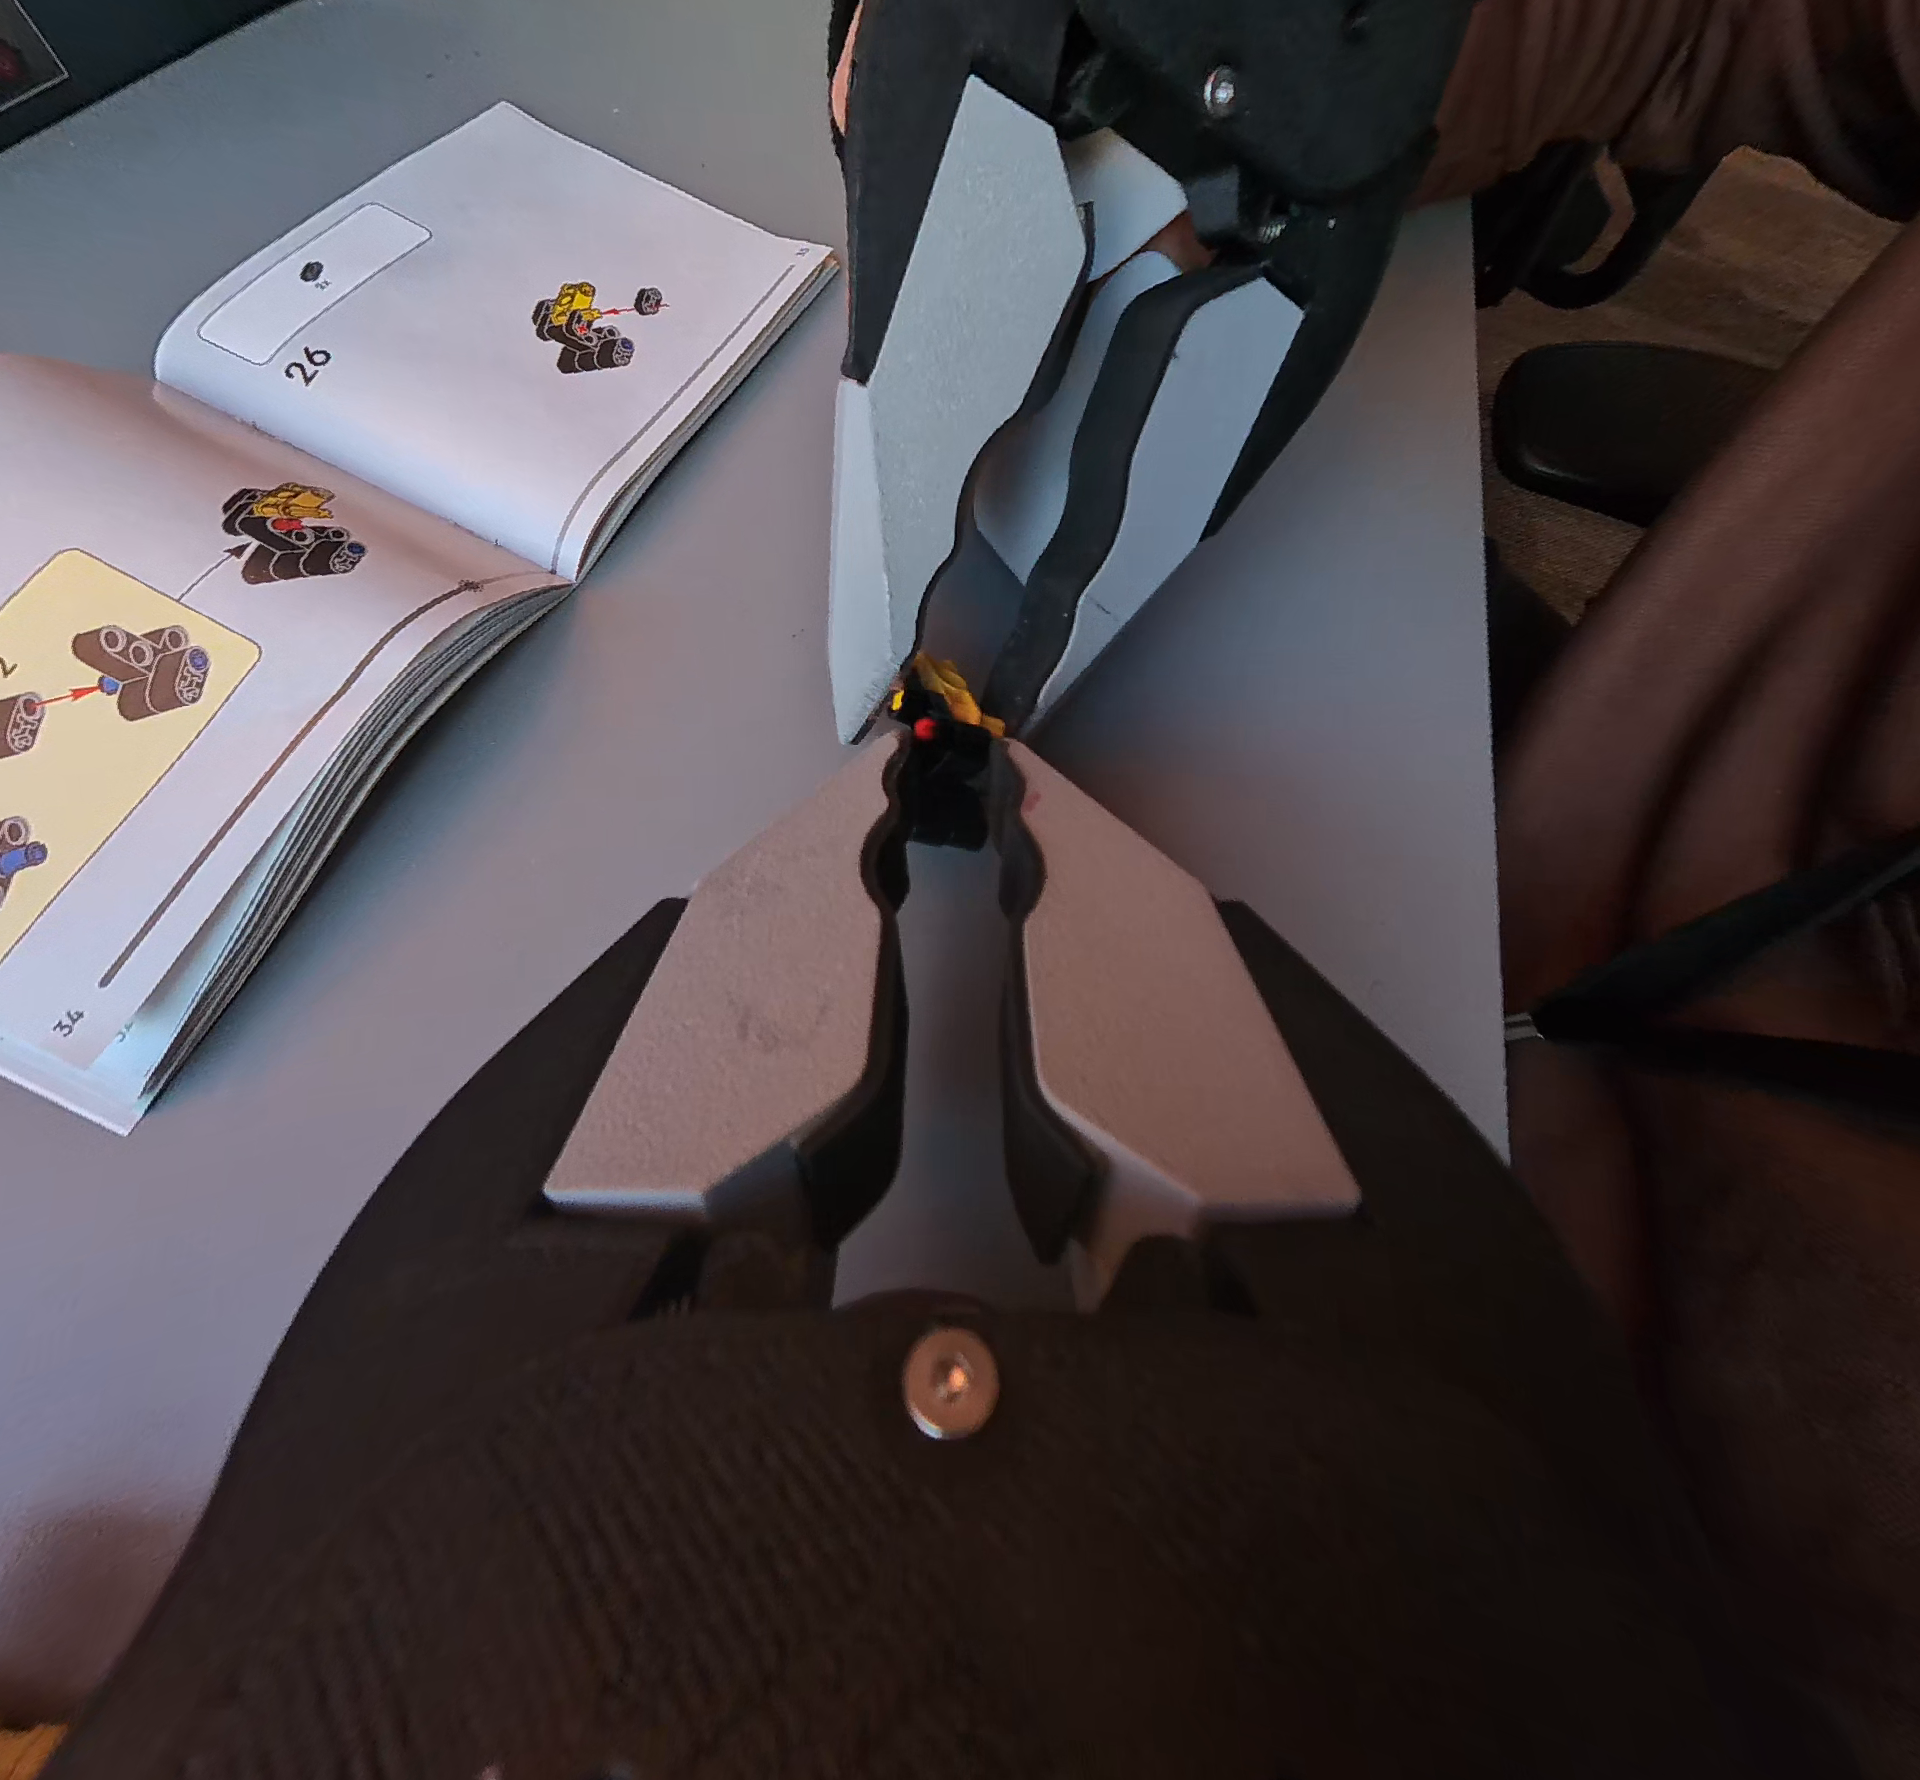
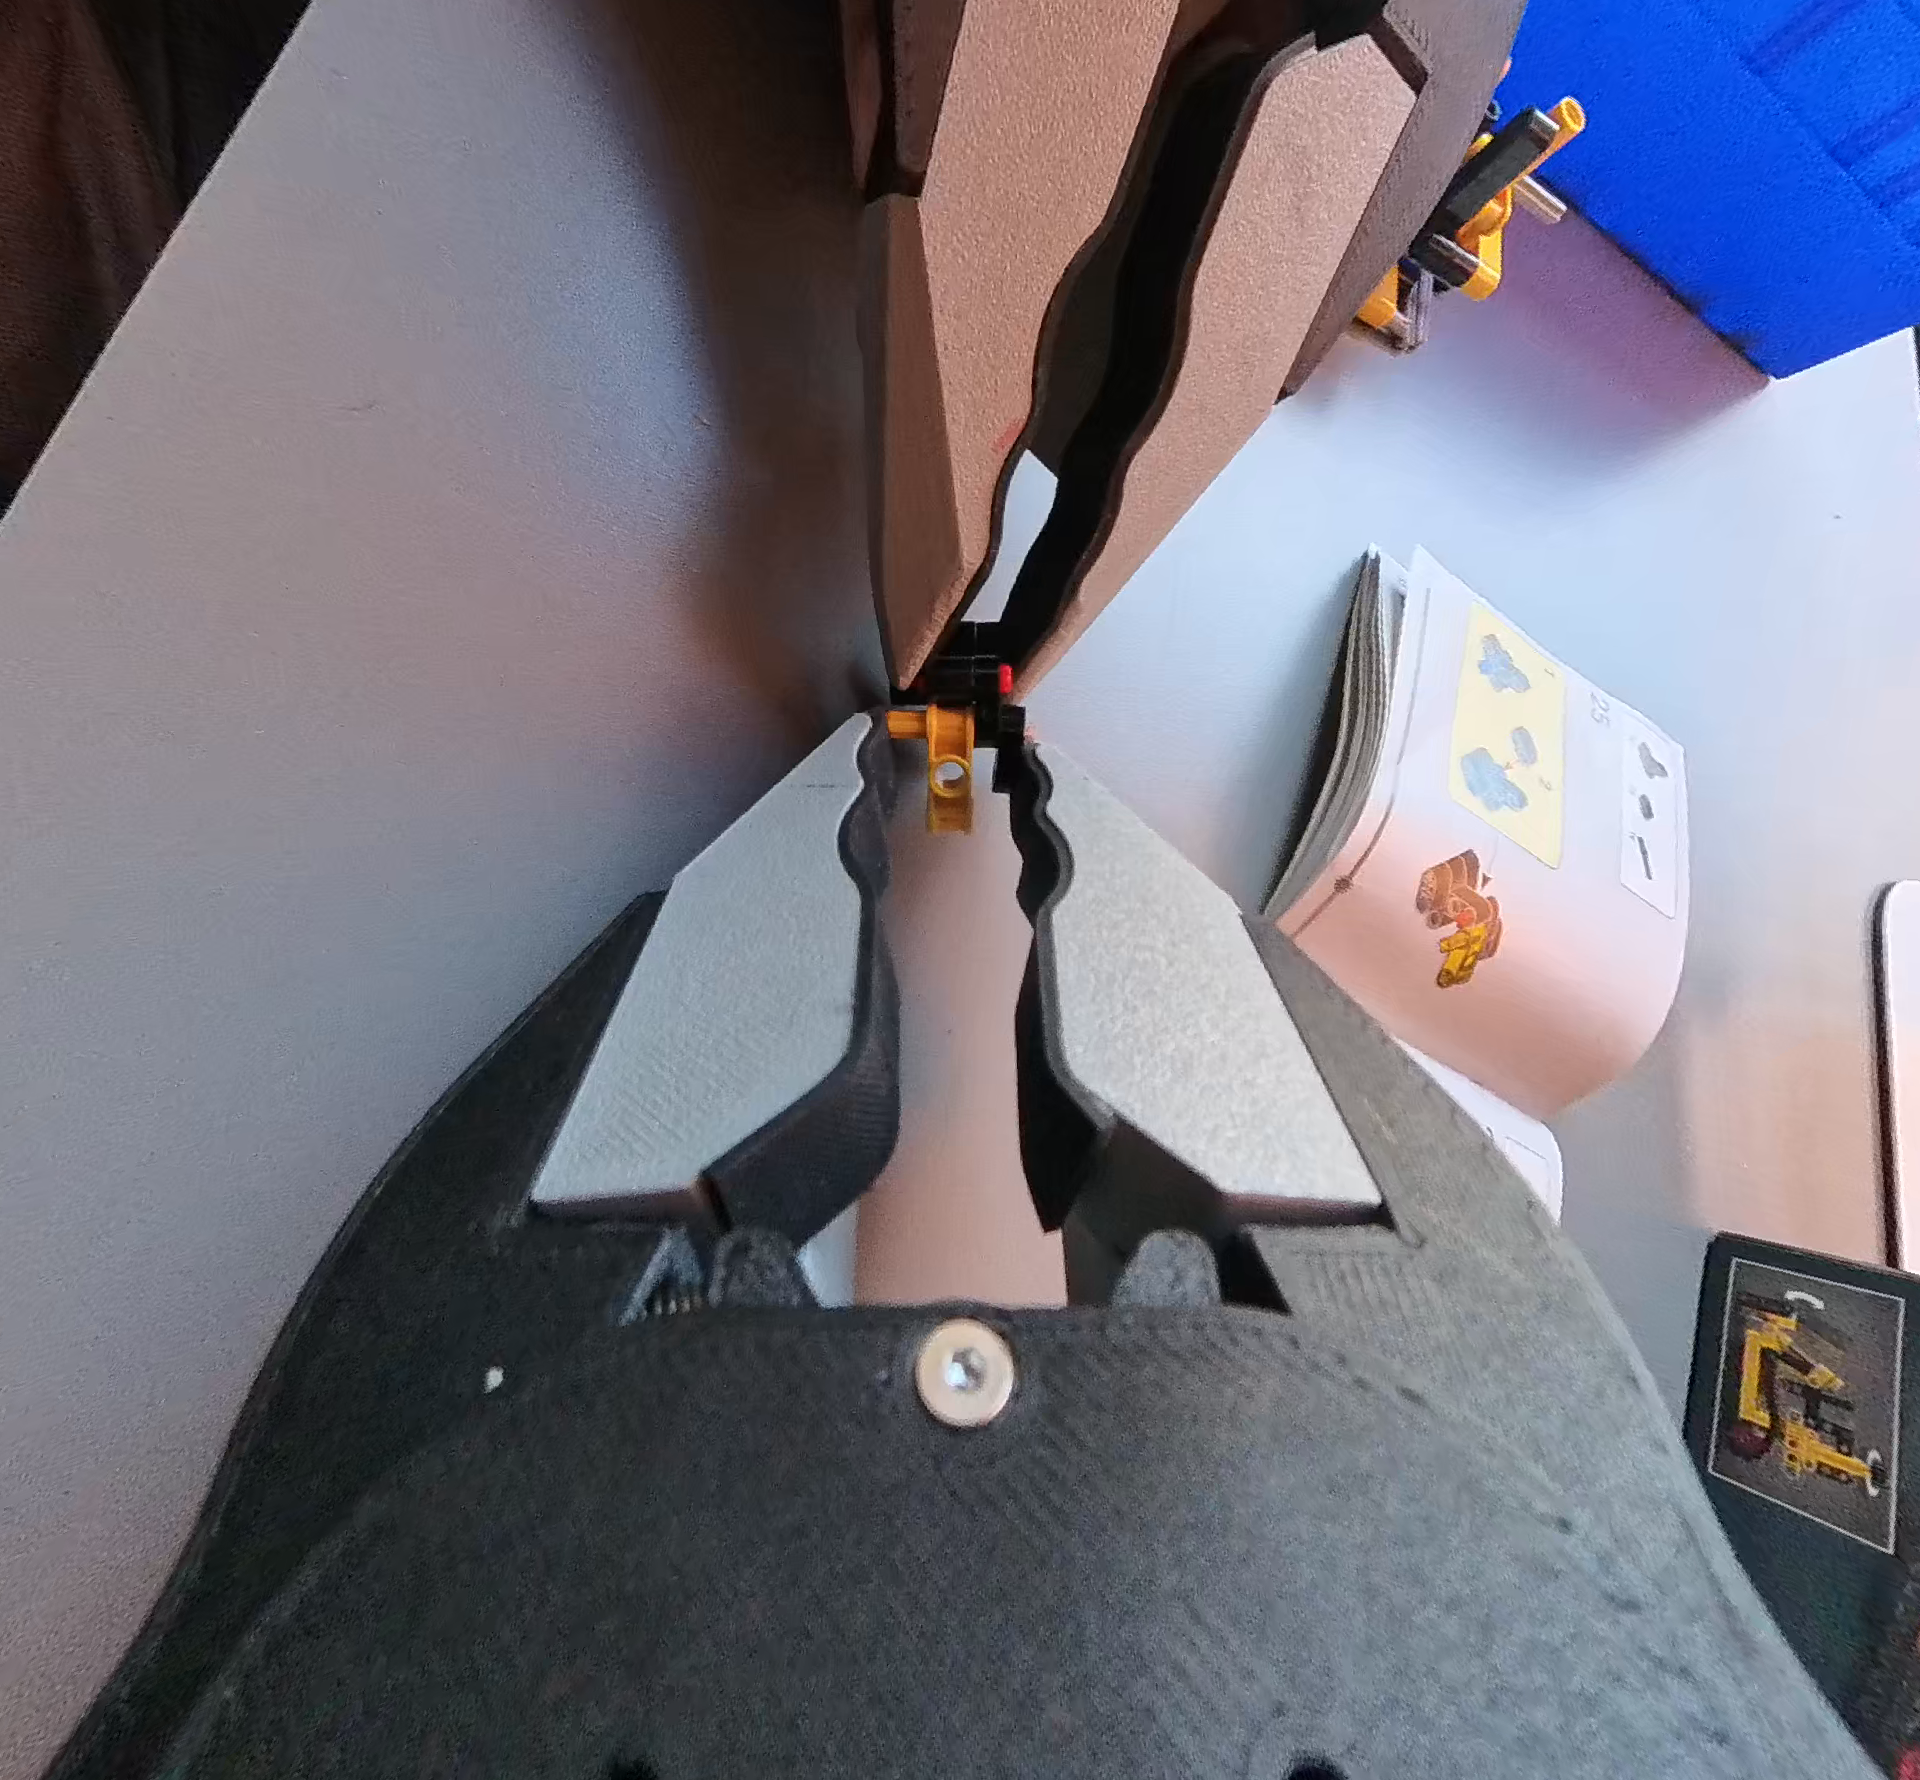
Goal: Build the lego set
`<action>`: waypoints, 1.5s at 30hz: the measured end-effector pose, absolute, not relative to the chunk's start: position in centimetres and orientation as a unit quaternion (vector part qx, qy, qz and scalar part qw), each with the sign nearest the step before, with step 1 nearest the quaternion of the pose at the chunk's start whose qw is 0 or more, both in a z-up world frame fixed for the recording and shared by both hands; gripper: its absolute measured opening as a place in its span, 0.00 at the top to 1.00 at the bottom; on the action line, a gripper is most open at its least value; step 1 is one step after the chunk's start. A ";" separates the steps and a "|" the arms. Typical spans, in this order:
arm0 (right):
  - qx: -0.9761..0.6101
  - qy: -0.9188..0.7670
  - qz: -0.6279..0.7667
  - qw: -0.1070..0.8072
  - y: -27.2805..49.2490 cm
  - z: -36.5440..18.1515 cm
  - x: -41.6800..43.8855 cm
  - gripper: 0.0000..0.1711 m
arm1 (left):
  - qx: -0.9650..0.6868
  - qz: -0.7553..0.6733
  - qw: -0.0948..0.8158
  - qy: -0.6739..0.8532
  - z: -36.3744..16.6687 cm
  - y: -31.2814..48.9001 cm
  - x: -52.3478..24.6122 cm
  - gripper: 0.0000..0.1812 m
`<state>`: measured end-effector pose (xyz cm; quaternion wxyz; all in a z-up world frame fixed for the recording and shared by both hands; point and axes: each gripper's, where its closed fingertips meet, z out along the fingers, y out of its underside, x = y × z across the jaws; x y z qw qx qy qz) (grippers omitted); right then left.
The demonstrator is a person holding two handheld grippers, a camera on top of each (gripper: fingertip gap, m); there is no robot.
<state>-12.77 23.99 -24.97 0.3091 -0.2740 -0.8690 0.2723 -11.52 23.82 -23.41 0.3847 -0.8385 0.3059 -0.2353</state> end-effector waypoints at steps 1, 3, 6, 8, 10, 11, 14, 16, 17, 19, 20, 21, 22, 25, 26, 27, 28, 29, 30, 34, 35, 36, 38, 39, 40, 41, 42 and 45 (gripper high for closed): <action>-0.273 -0.869 0.272 0.310 24.0 -25.0 -12.8 0.88 | -0.838 -0.235 0.385 0.306 -23.4 23.8 -11.5 0.94; -0.274 -0.868 0.276 0.309 23.9 -24.9 -12.8 0.88 | -0.839 -0.238 0.384 0.304 -23.4 23.8 -11.5 0.95; -0.284 -0.853 0.305 0.314 24.0 -24.5 -13.2 0.87 | -0.840 -0.241 0.390 0.289 -23.2 24.0 -11.8 0.95; -0.276 -0.849 0.301 0.336 24.1 -24.3 -13.4 0.87 | -0.840 -0.250 0.390 0.282 -23.1 24.1 -11.9 0.95; -0.257 -0.853 0.274 0.363 24.3 -24.4 -13.4 0.87 | -0.840 -0.249 0.389 0.285 -23.2 24.0 -11.9 0.95; -0.248 -0.853 0.259 0.379 24.4 -24.5 -13.4 0.87 | -0.842 -0.243 0.389 0.285 -23.2 24.1 -11.9 0.95; -0.244 -0.851 0.247 0.395 24.5 -24.4 -13.5 0.87 | -0.843 -0.244 0.389 0.282 -23.2 24.2 -12.0 0.95; -0.259 -0.849 0.258 0.381 24.6 -24.4 -13.5 0.86 | -0.843 -0.242 0.390 0.280 -23.2 24.2 -12.0 0.95; -0.267 -0.848 0.268 0.372 24.7 -24.4 -13.5 0.85 | -0.842 -0.242 0.390 0.282 -23.2 24.2 -12.0 0.95; -0.285 -0.844 0.290 0.348 24.7 -24.4 -13.5 0.83 | -0.841 -0.243 0.391 0.283 -23.2 24.1 -11.9 0.95; -0.294 -0.844 0.300 0.334 24.7 -24.4 -13.4 0.83 | -0.842 -0.242 0.391 0.283 -23.2 24.2 -12.0 0.95; -0.299 -0.846 0.309 0.314 24.5 -24.5 -13.3 0.86 | -0.842 -0.242 0.391 0.283 -23.2 24.2 -12.0 0.95; -0.306 -0.847 0.316 0.300 24.5 -24.5 -13.2 0.86 | -0.842 -0.243 0.390 0.282 -23.2 24.2 -12.0 0.95; -0.303 -0.847 0.317 0.301 24.6 -24.5 -13.3 0.86 | -0.843 -0.245 0.390 0.278 -23.2 24.2 -12.1 0.95; -0.300 -0.848 0.315 0.303 24.6 -24.5 -13.3 0.86 | -0.843 -0.245 0.389 0.278 -23.2 24.2 -12.1 0.95; -0.297 -0.849 0.313 0.304 24.5 -24.5 -13.3 0.87 | -0.843 -0.243 0.389 0.281 -23.3 24.2 -12.0 0.95; -0.295 -0.851 0.311 0.303 24.5 -24.6 -13.2 0.87 | -0.844 -0.240 0.387 0.284 -23.3 24.1 -12.0 0.95; -0.294 -0.854 0.308 0.299 24.5 -24.7 -13.2 0.87 | -0.845 -0.236 0.384 0.288 -23.5 24.1 -11.9 0.95; -0.294 -0.855 0.306 0.297 24.5 -24.8 -13.2 0.87 | -0.845 -0.232 0.385 0.290 -23.5 24.1 -11.9 0.95; -0.298 -0.859 0.295 0.293 24.5 -24.9 -13.2 0.88 | -0.846 -0.236 0.383 0.288 -23.5 24.1 -12.0 0.95; -0.298 -0.860 0.296 0.291 24.6 -24.9 -13.1 0.88 | -0.845 -0.235 0.383 0.289 -23.5 24.1 -11.9 0.95; -0.298 -0.860 0.296 0.288 24.5 -24.9 -13.1 0.88 | -0.845 -0.233 0.384 0.291 -23.5 24.0 -11.9 0.95; -0.299 -0.862 0.295 0.284 24.5 -25.0 -13.1 0.89 | -0.844 -0.232 0.385 0.293 -23.5 24.0 -11.9 0.95; -0.298 -0.863 0.291 0.285 24.6 -25.0 -13.1 0.89 | -0.844 -0.232 0.385 0.293 -23.5 24.0 -11.9 0.95; -0.301 -0.861 0.288 0.291 24.7 -24.9 -13.2 0.93 | -0.844 -0.233 0.382 0.295 -23.6 23.9 -11.8 0.95; -0.302 -0.861 0.289 0.289 24.8 -24.9 -13.2 0.93 | -0.844 -0.229 0.384 0.297 -23.5 23.9 -11.8 0.95; -0.302 -0.861 0.293 0.284 24.8 -24.9 -13.2 0.93 | -0.843 -0.226 0.386 0.298 -23.5 23.9 -11.8 0.95; -0.312 -0.855 0.326 0.257 24.7 -24.9 -13.2 0.92 | -0.846 -0.241 0.382 0.281 -23.5 24.1 -11.8 0.95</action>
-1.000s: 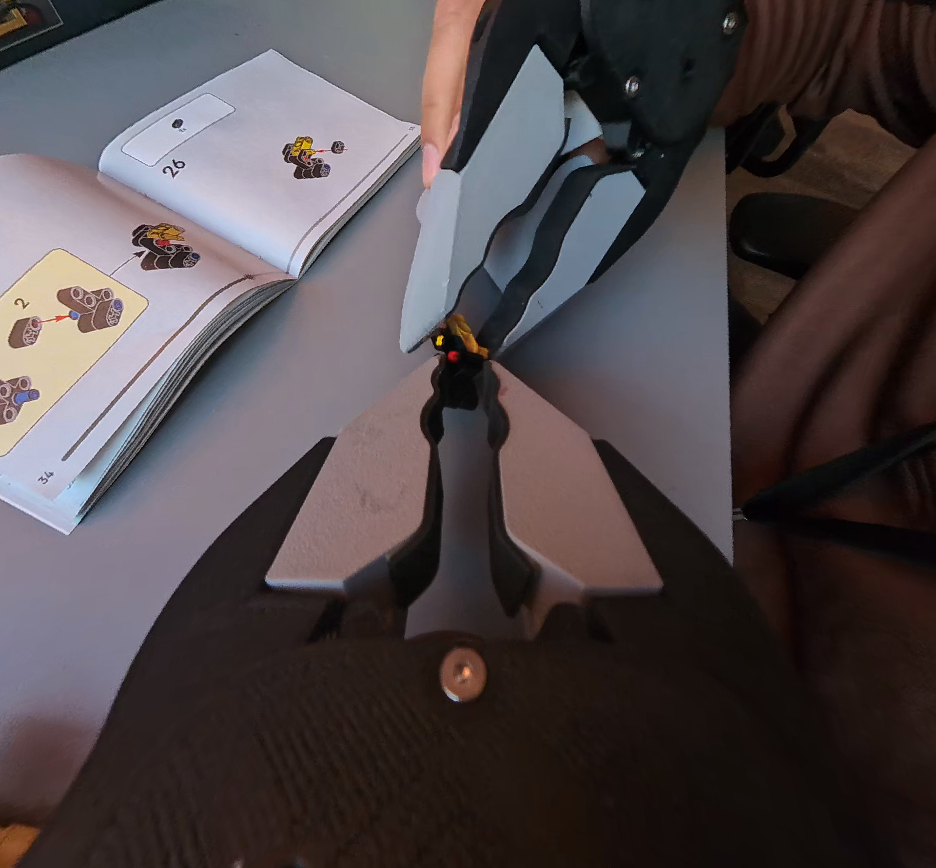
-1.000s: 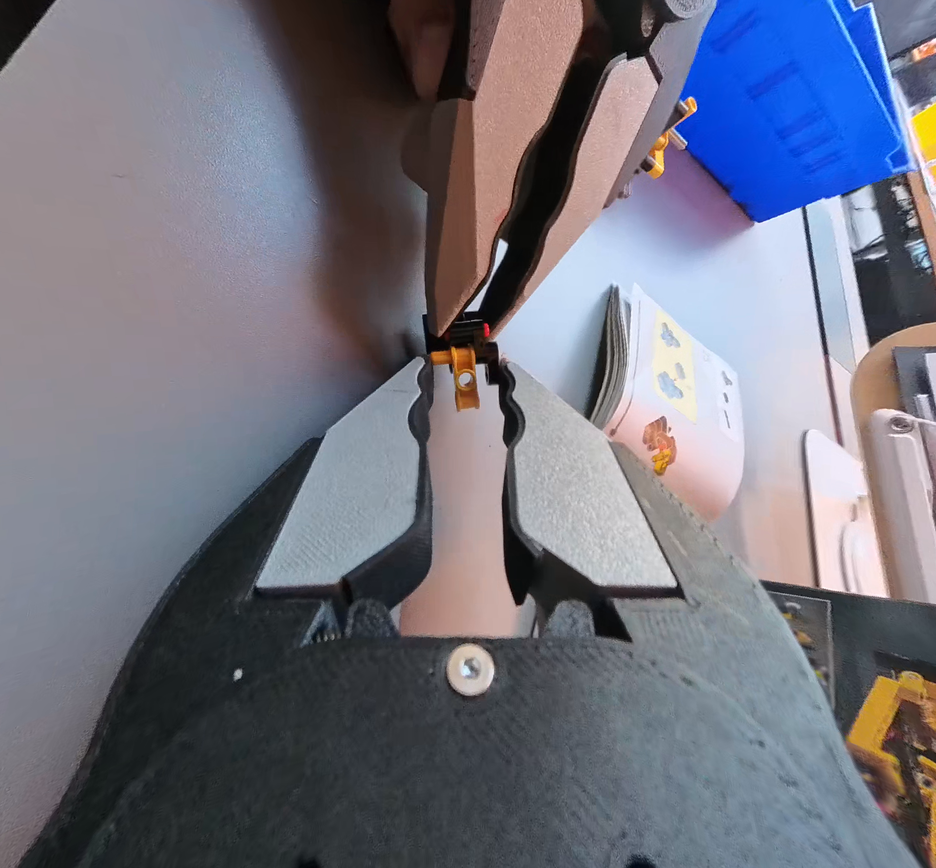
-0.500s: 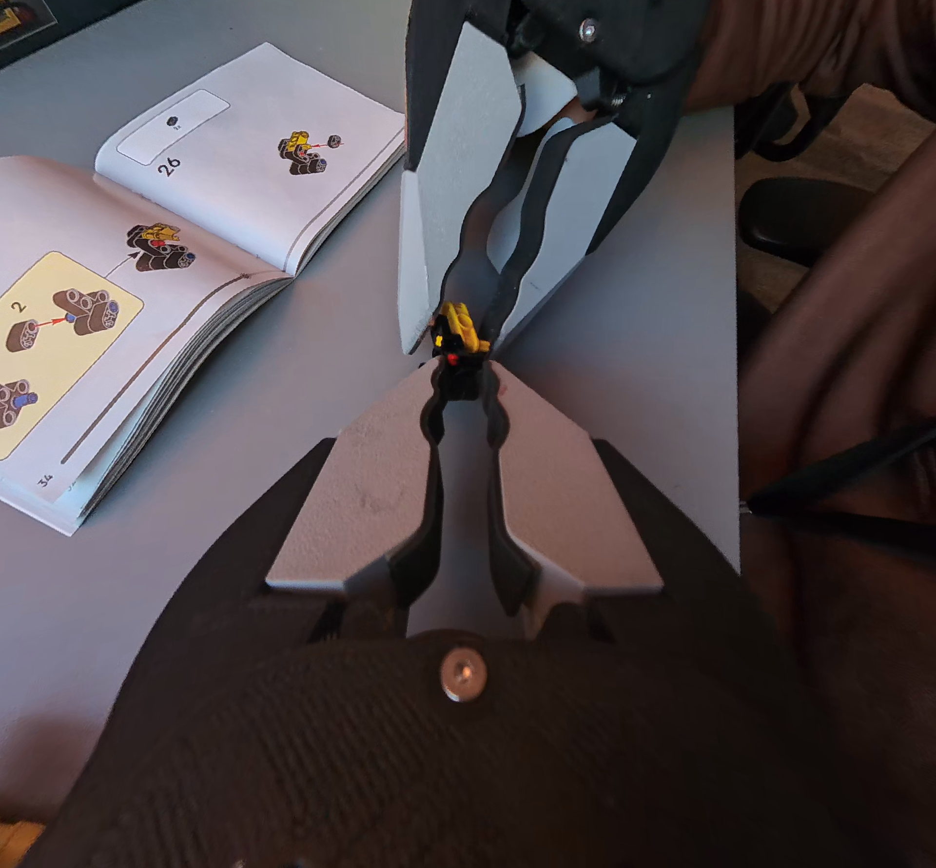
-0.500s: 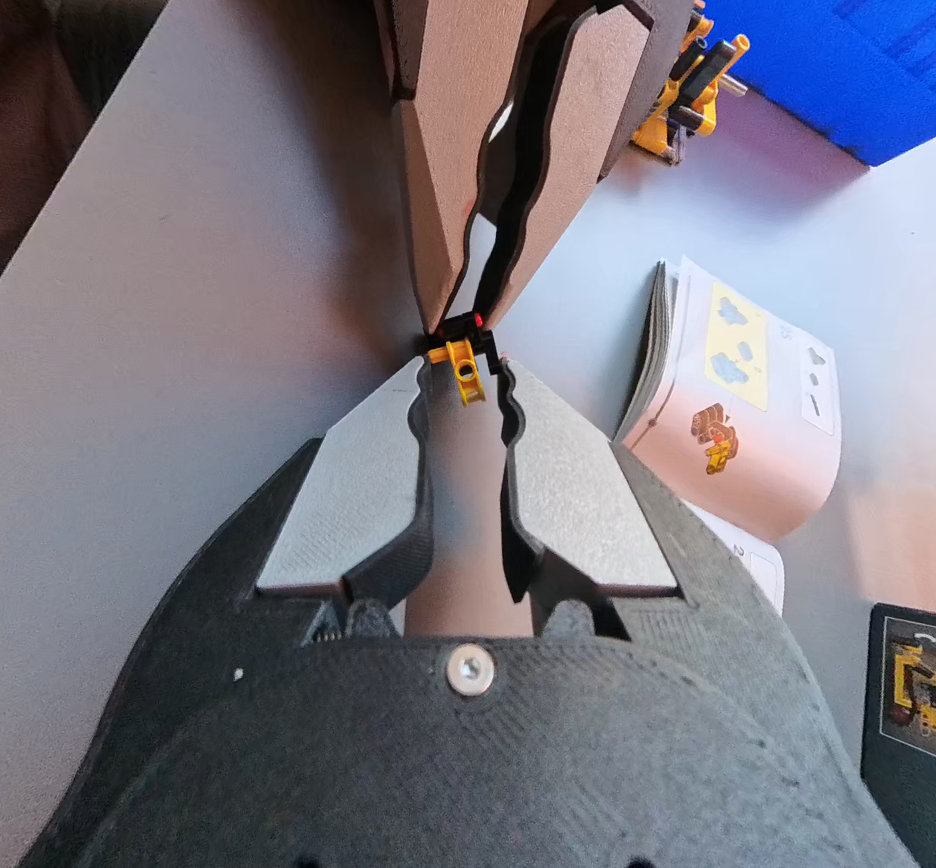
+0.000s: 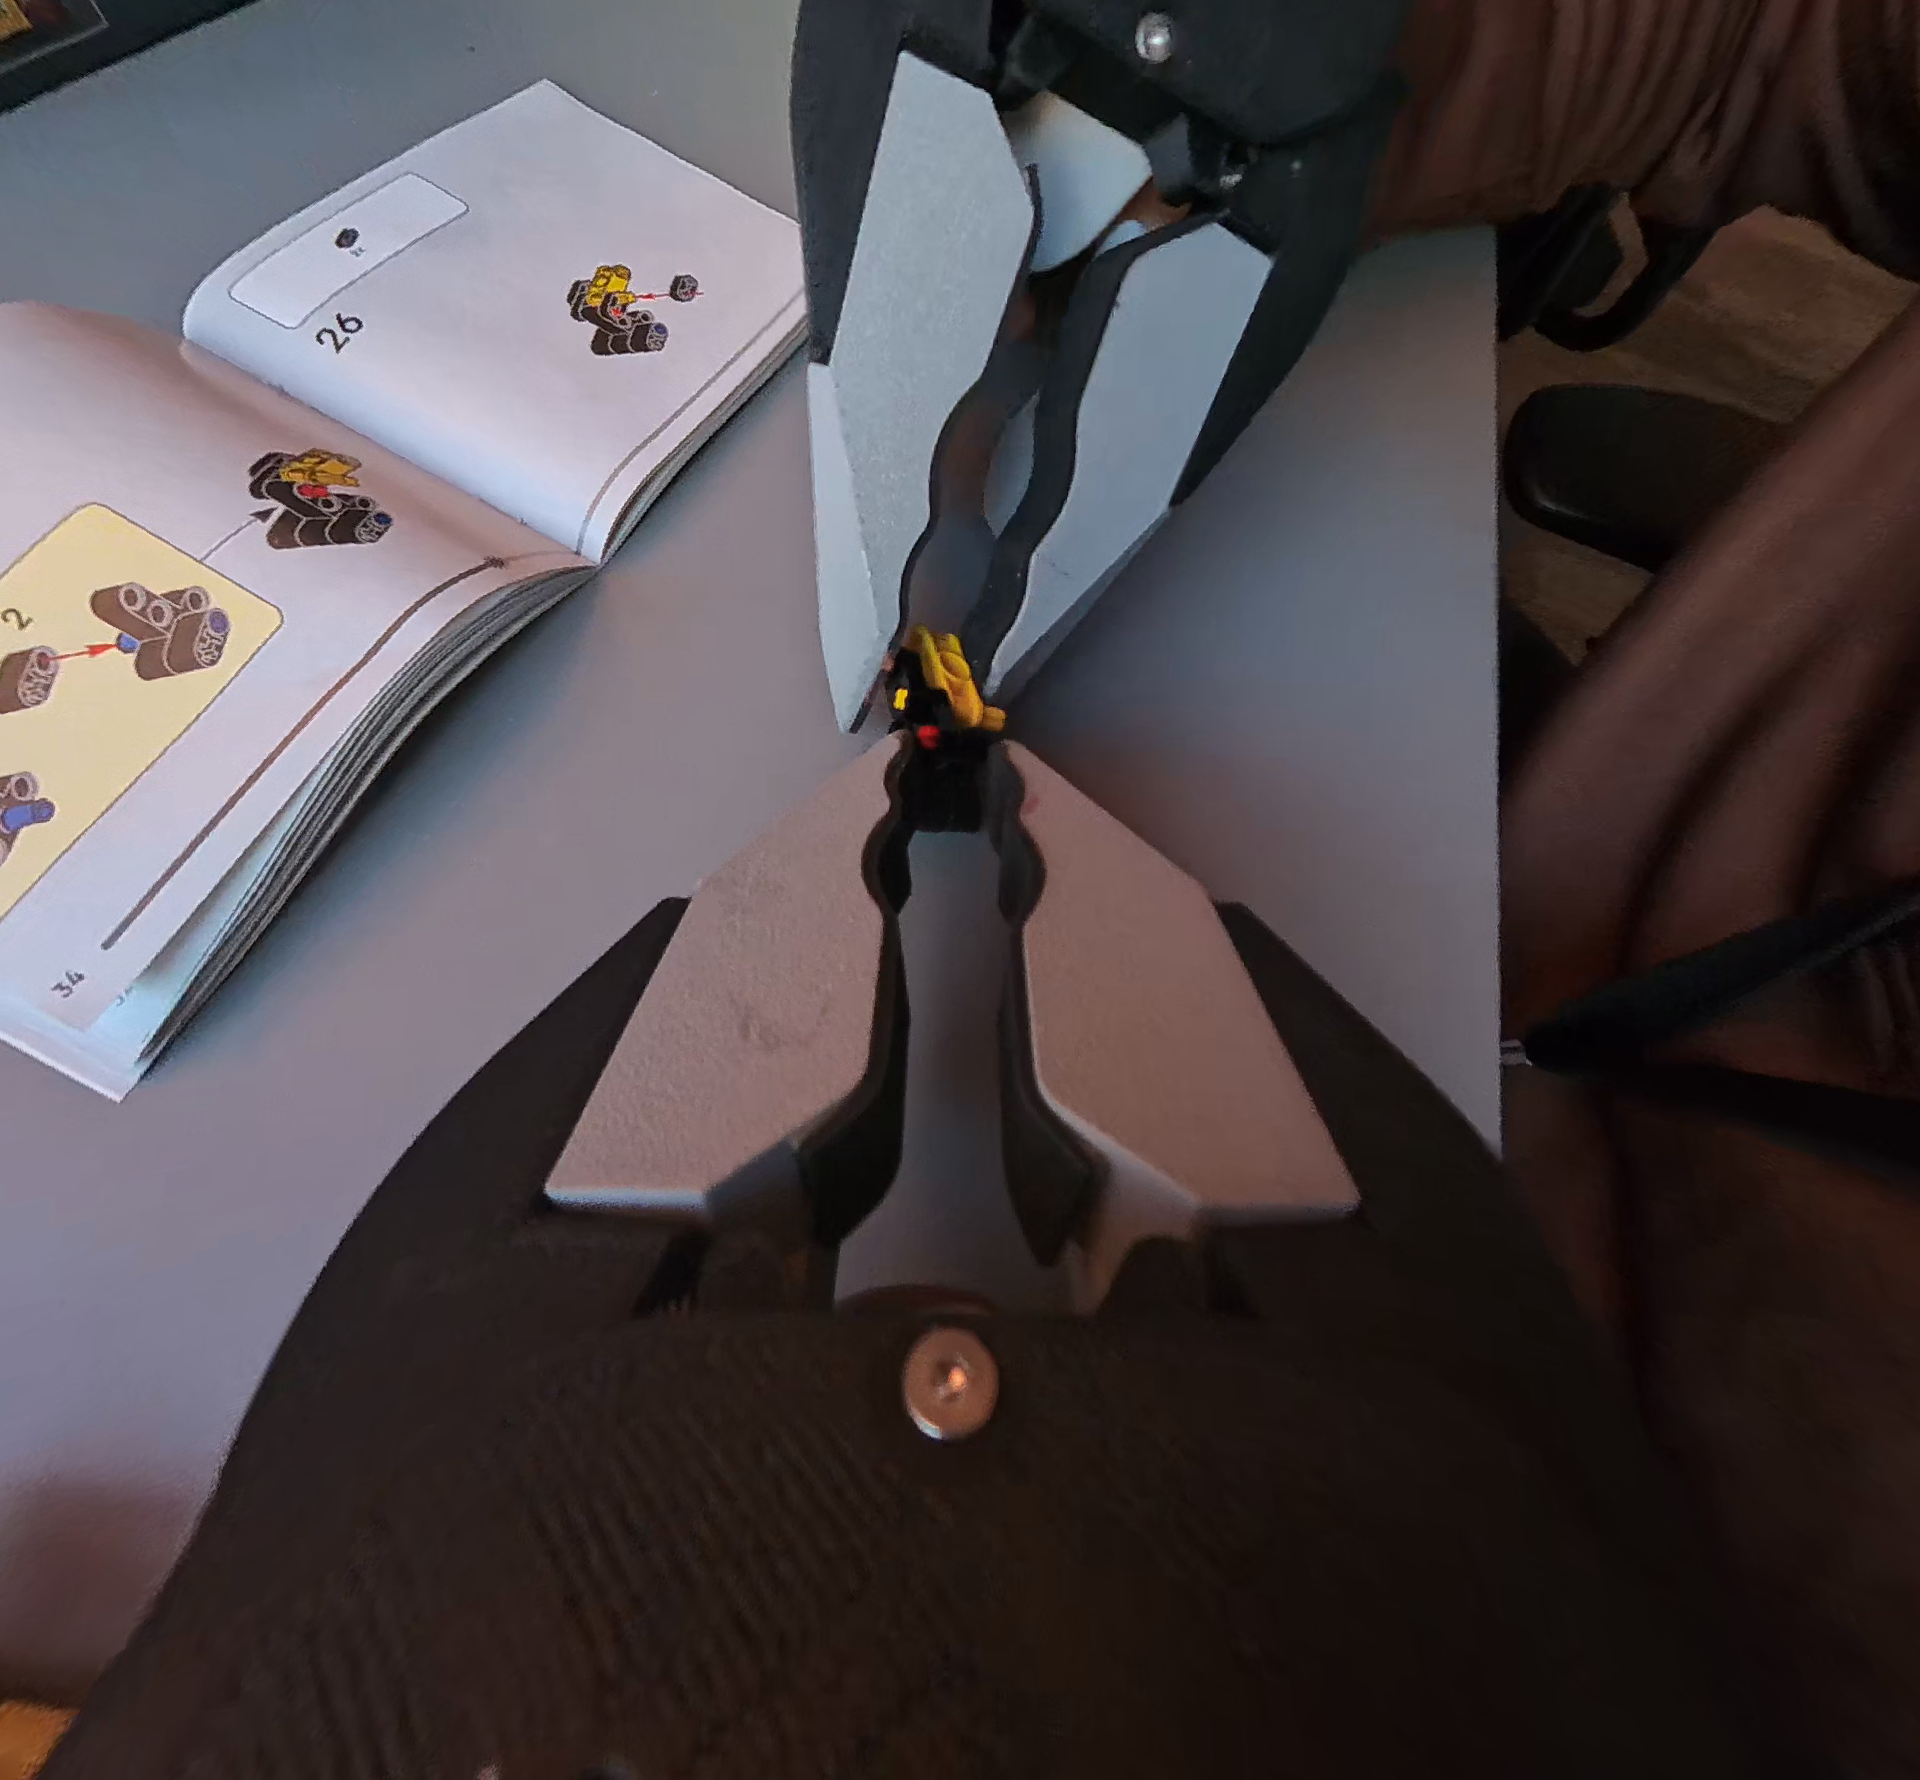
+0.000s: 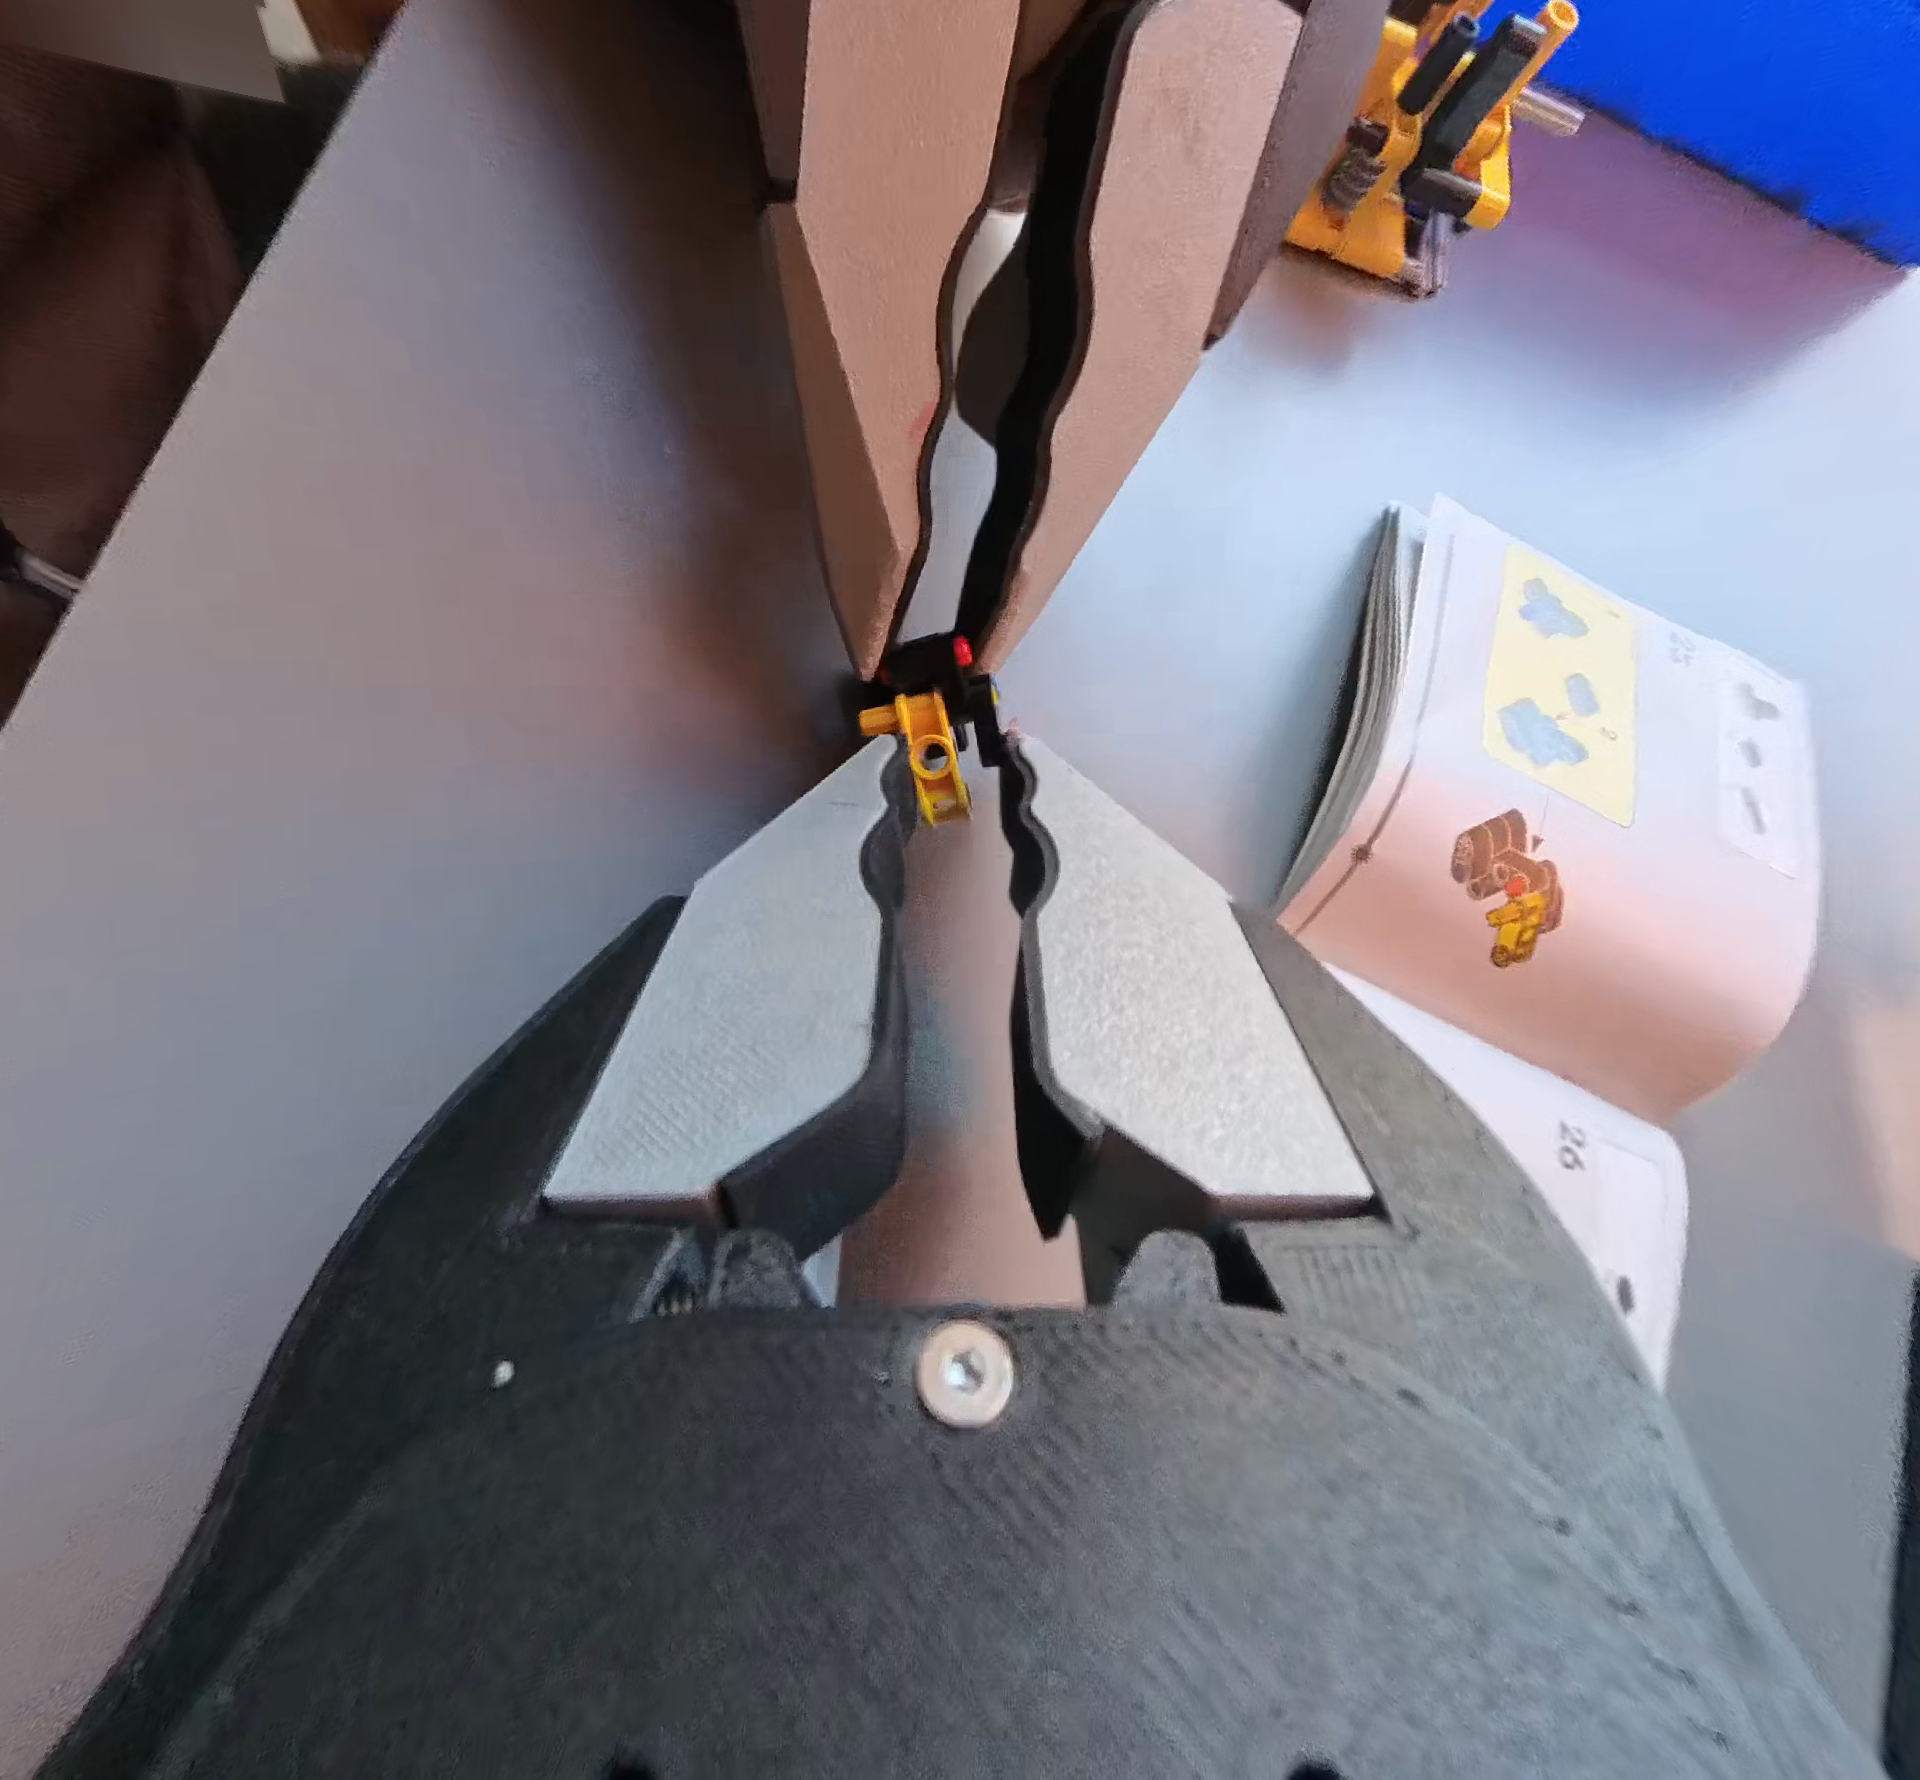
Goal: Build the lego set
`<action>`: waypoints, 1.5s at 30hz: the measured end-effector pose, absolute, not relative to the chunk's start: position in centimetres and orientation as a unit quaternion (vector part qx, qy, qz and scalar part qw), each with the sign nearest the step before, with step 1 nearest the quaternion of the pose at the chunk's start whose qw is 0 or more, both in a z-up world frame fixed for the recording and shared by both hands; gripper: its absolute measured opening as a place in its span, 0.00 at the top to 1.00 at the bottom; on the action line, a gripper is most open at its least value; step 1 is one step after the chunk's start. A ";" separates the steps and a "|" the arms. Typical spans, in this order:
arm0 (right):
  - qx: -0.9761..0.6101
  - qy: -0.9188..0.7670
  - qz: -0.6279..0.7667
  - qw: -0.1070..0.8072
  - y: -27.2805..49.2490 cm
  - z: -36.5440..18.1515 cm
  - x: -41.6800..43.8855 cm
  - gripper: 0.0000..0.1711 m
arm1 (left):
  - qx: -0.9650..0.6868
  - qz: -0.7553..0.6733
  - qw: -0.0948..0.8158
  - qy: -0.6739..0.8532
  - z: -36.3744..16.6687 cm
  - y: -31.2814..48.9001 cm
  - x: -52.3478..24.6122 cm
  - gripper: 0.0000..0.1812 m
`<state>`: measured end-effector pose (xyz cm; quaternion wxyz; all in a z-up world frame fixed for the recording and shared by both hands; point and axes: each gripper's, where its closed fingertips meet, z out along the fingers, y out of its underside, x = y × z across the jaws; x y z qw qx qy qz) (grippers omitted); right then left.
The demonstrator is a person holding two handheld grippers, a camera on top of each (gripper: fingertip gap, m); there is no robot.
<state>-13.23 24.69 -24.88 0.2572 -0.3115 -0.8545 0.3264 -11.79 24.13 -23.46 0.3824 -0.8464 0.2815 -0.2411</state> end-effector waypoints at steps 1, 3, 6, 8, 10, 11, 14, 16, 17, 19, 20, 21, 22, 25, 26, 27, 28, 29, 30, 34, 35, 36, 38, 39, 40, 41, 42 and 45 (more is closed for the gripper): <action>-0.311 -0.852 0.336 0.253 24.7 -24.8 -13.2 0.92 | -0.846 -0.246 0.382 0.280 -23.4 24.2 -11.8 0.95; -0.296 -0.858 0.326 0.263 24.7 -24.9 -13.1 0.89 | -0.847 -0.248 0.381 0.276 -23.5 24.2 -11.8 0.95; -0.281 -0.855 0.312 0.302 24.7 -24.7 -13.1 0.83 | -0.845 -0.249 0.391 0.267 -23.1 24.4 -12.0 0.95; -0.286 -0.852 0.305 0.315 24.8 -24.6 -13.3 0.83 | -0.846 -0.249 0.391 0.263 -23.2 24.5 -12.1 0.95; -0.302 -0.849 0.299 0.315 25.1 -24.7 -13.7 0.86 | -0.849 -0.244 0.391 0.258 -23.2 24.7 -12.2 0.95; -0.308 -0.847 0.303 0.310 25.0 -24.7 -13.7 0.86 | -0.849 -0.243 0.392 0.258 -23.2 24.8 -12.2 0.95; -0.318 -0.847 0.313 0.286 24.9 -24.8 -13.5 0.86 | -0.849 -0.242 0.390 0.262 -23.3 24.7 -12.0 0.95; -0.321 -0.850 0.320 0.269 24.7 -24.8 -13.3 0.86 | -0.846 -0.244 0.391 0.268 -23.2 24.6 -11.9 0.95; -0.319 -0.850 0.319 0.270 24.7 -24.8 -13.3 0.86 | -0.846 -0.242 0.393 0.267 -23.2 24.6 -11.9 0.95; -0.319 -0.855 0.306 0.272 24.8 -25.0 -13.3 0.86 | -0.848 -0.238 0.391 0.266 -23.3 24.6 -12.0 0.95; -0.321 -0.855 0.304 0.270 24.8 -25.0 -13.4 0.87 | -0.848 -0.237 0.393 0.264 -23.2 24.7 -12.0 0.95; -0.323 -0.855 0.304 0.269 24.8 -25.0 -13.4 0.87 | -0.848 -0.237 0.393 0.264 -23.2 24.7 -12.0 0.95; -0.322 -0.856 0.303 0.269 24.8 -25.0 -13.4 0.87 | -0.848 -0.237 0.394 0.264 -23.2 24.7 -12.0 0.95; -0.318 -0.858 0.291 0.278 24.9 -25.0 -13.4 0.88 | -0.848 -0.233 0.396 0.265 -23.2 24.7 -12.1 0.95; -0.317 -0.859 0.286 0.281 24.9 -25.0 -13.4 0.88 | -0.848 -0.233 0.396 0.265 -23.2 24.7 -12.1 0.95; -0.316 -0.860 0.284 0.282 24.9 -25.0 -13.3 0.88 | -0.847 -0.233 0.396 0.266 -23.2 24.6 -12.1 0.95; -0.315 -0.860 0.285 0.282 24.9 -25.0 -13.3 0.88 | -0.846 -0.234 0.397 0.267 -23.1 24.6 -12.0 0.95; -0.314 -0.861 0.285 0.282 24.8 -25.0 -13.2 0.88 | -0.846 -0.234 0.396 0.268 -23.2 24.6 -12.0 0.95; -0.314 -0.861 0.284 0.281 24.8 -25.1 -13.2 0.88 | -0.847 -0.233 0.395 0.269 -23.2 24.6 -12.0 0.95; -0.324 -0.849 0.323 0.264 24.7 -24.8 -13.4 0.86 | -0.846 -0.236 0.398 0.265 -23.1 24.6 -12.1 0.95; -0.319 -0.848 0.325 0.271 24.7 -24.7 -13.4 0.86 | -0.845 -0.239 0.399 0.263 -23.1 24.7 -12.1 0.95; -0.311 -0.849 0.322 0.280 24.7 -24.6 -13.4 0.86 | -0.844 -0.243 0.398 0.264 -23.0 24.6 -12.0 0.95; -0.294 -0.850 0.314 0.304 24.8 -24.4 -13.3 0.86 | -0.846 -0.247 0.395 0.261 -23.1 24.6 -12.0 0.95; -0.291 -0.847 0.309 0.320 25.1 -24.2 -13.4 0.85 | -0.851 -0.245 0.391 0.250 -23.3 24.8 -12.3 0.95; -0.289 -0.844 0.307 0.331 25.3 -24.1 -13.4 0.83 | -0.856 -0.249 0.385 0.239 -23.4 25.0 -12.4 0.95; -0.287 -0.844 0.310 0.330 25.5 -24.0 -13.2 0.82 | -0.858 -0.257 0.379 0.232 -23.5 25.1 -12.5 0.95; -0.289 -0.844 0.317 0.322 25.6 -24.0 -13.0 0.81 | -0.859 -0.264 0.376 0.227 -23.5 25.1 -12.6 0.95; -0.307 -0.841 0.338 0.290 25.9 -24.1 -12.4 0.77 | -0.860 -0.280 0.368 0.214 -23.6 25.2 -12.7 0.94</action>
